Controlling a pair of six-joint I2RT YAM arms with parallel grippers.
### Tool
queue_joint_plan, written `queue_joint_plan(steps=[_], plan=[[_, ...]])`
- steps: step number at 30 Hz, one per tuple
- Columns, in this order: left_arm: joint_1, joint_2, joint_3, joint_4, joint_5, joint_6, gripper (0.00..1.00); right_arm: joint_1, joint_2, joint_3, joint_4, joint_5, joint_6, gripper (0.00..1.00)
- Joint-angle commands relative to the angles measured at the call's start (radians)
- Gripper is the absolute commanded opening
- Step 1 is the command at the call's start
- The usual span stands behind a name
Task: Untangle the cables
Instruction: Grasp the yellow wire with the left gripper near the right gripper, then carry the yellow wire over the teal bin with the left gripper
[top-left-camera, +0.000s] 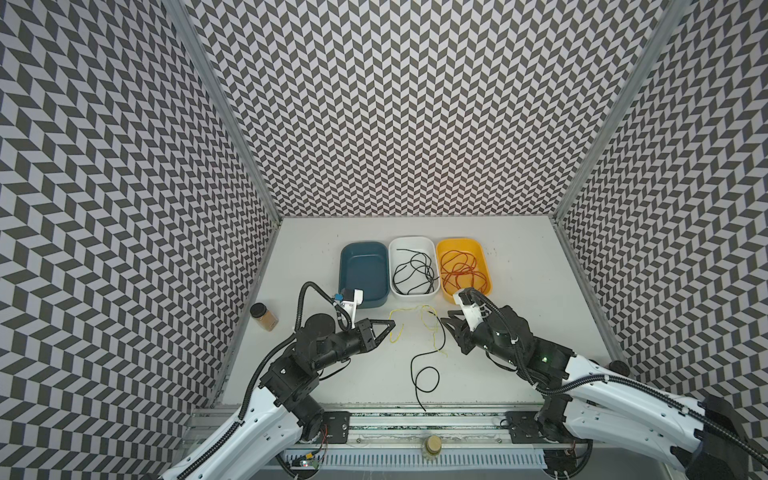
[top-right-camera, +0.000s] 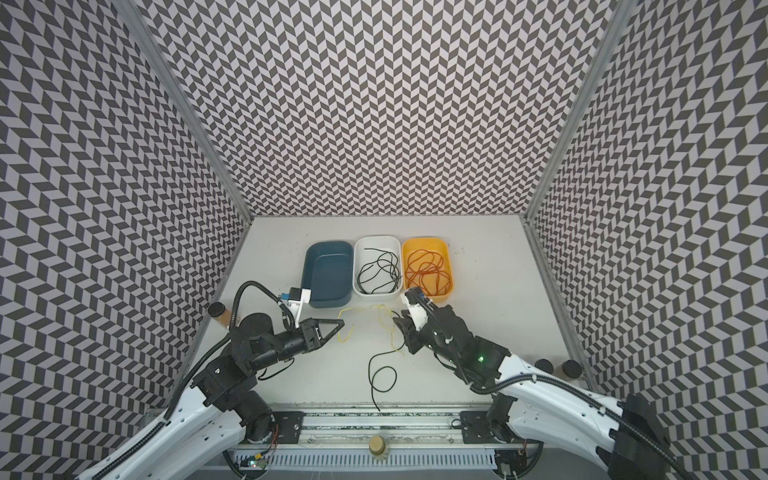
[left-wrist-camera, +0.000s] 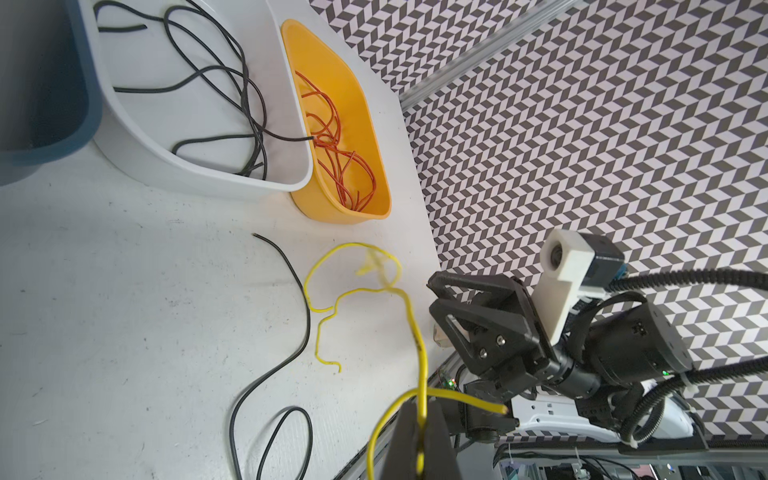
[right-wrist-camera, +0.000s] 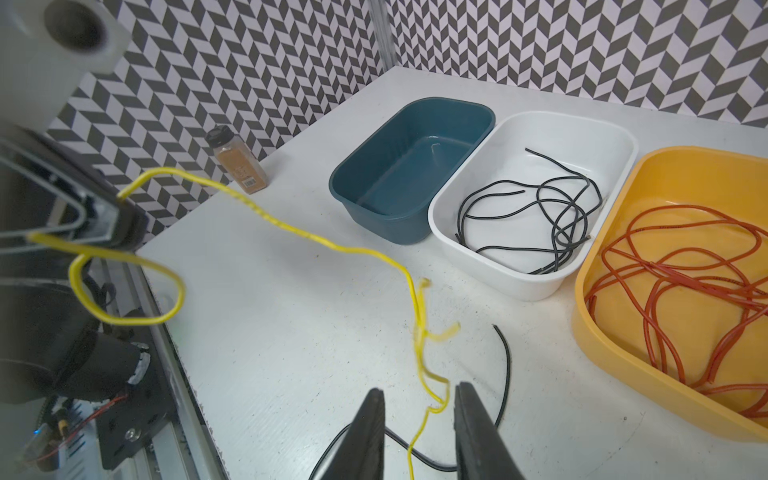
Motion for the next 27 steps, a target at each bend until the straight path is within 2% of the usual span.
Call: queue_joint_plan(steps=[1,5,8,13,18,24,27], plan=[[0.007,0.004,0.052,-0.022,-0.036,-0.042,0.00,-0.002,-0.004,-0.018,0.074,-0.049,0.008,0.41],[0.008,-0.002,0.079,-0.054,-0.069,-0.044,0.00,-0.003,0.002,-0.028,0.078,-0.047,0.008,0.49],[0.014,-0.004,0.111,-0.101,-0.103,-0.024,0.00,-0.004,0.025,-0.027,0.079,-0.039,0.011,0.50],[0.052,0.021,0.221,-0.285,-0.184,0.072,0.00,-0.008,0.033,-0.047,0.083,0.007,0.026,0.50],[0.127,0.085,0.361,-0.479,-0.347,0.231,0.00,-0.016,0.011,-0.089,0.117,0.022,0.032,0.55],[0.241,0.245,0.433,-0.463,-0.368,0.375,0.00,-0.018,0.020,-0.108,0.133,0.017,0.048,0.63],[0.309,0.345,0.455,-0.419,-0.346,0.384,0.00,-0.017,0.016,-0.122,0.151,0.016,0.056,0.65]])
